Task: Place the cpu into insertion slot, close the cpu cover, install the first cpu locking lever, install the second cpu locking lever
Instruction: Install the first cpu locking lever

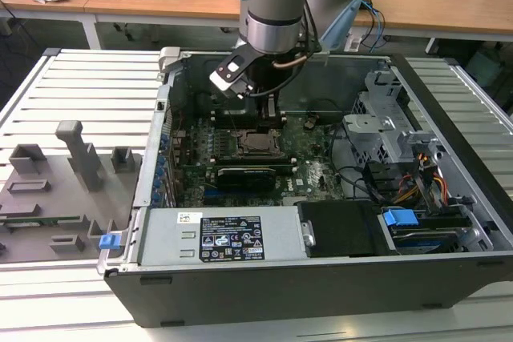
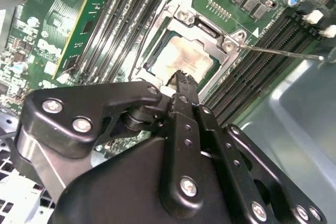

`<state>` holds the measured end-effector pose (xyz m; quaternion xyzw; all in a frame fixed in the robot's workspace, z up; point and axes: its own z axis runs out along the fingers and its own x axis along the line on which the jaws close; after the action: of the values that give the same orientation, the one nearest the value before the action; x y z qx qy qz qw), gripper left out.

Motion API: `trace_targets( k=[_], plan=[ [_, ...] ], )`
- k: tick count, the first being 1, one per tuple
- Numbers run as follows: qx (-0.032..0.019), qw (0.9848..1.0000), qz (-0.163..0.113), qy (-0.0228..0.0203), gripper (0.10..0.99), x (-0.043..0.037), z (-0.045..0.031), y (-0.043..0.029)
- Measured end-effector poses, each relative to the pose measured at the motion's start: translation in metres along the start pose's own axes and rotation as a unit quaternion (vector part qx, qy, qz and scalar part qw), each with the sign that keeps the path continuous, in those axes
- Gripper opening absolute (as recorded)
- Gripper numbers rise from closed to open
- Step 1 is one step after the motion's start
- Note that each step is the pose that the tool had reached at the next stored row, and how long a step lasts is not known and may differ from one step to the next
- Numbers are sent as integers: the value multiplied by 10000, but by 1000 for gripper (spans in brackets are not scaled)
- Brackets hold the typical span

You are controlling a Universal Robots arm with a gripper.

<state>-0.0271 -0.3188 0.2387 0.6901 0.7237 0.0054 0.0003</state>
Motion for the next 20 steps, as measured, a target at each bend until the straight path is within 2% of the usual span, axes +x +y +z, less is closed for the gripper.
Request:
trace_targets(
  k=[2,10,13,16,18,20],
  plan=[
    [-1,10000,0,0,106,0,-53,1],
    [-4,10000,0,-5,106,3,-352,3],
    [-3,10000,0,-8,106,4,-550,5],
    [-3,10000,0,-12,106,5,-688,6],
    [-3,9999,-104,-10,106,6,-688,6],
    [-1,9994,-332,-9,106,6,-688,5]
  ],
)
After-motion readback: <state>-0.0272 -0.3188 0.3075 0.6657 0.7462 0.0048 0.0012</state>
